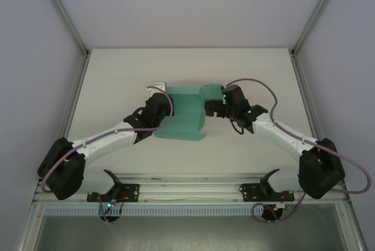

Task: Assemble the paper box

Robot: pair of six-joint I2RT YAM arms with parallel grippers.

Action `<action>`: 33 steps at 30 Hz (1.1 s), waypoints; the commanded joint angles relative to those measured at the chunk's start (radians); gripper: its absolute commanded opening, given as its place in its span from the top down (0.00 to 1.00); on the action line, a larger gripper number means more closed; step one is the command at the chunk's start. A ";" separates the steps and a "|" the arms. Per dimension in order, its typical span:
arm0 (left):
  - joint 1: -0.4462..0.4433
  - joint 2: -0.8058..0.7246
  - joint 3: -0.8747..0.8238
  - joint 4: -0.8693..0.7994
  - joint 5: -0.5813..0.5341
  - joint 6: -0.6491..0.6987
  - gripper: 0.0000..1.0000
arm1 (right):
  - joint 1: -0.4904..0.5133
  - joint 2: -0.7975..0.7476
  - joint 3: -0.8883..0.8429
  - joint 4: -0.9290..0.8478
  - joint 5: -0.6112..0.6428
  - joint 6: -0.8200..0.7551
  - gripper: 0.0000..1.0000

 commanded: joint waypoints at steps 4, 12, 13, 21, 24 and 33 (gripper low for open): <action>-0.013 -0.034 -0.016 0.147 0.031 0.063 1.00 | -0.035 -0.087 0.012 -0.054 -0.194 0.002 0.09; -0.013 -0.041 -0.037 0.160 0.010 0.070 1.00 | -0.051 -0.153 0.024 -0.117 -0.087 0.015 0.12; -0.013 -0.044 -0.039 0.161 0.004 0.070 1.00 | -0.050 -0.154 0.022 -0.127 -0.068 0.015 0.12; -0.013 -0.052 -0.050 0.184 0.033 0.042 1.00 | -0.051 -0.199 -0.034 0.028 -0.138 0.058 0.15; -0.014 -0.045 -0.049 0.188 0.029 0.032 1.00 | -0.052 -0.169 -0.026 0.082 -0.172 0.081 0.17; -0.013 -0.027 -0.048 0.217 0.015 -0.035 1.00 | -0.050 -0.023 -0.036 0.358 -0.492 0.275 0.36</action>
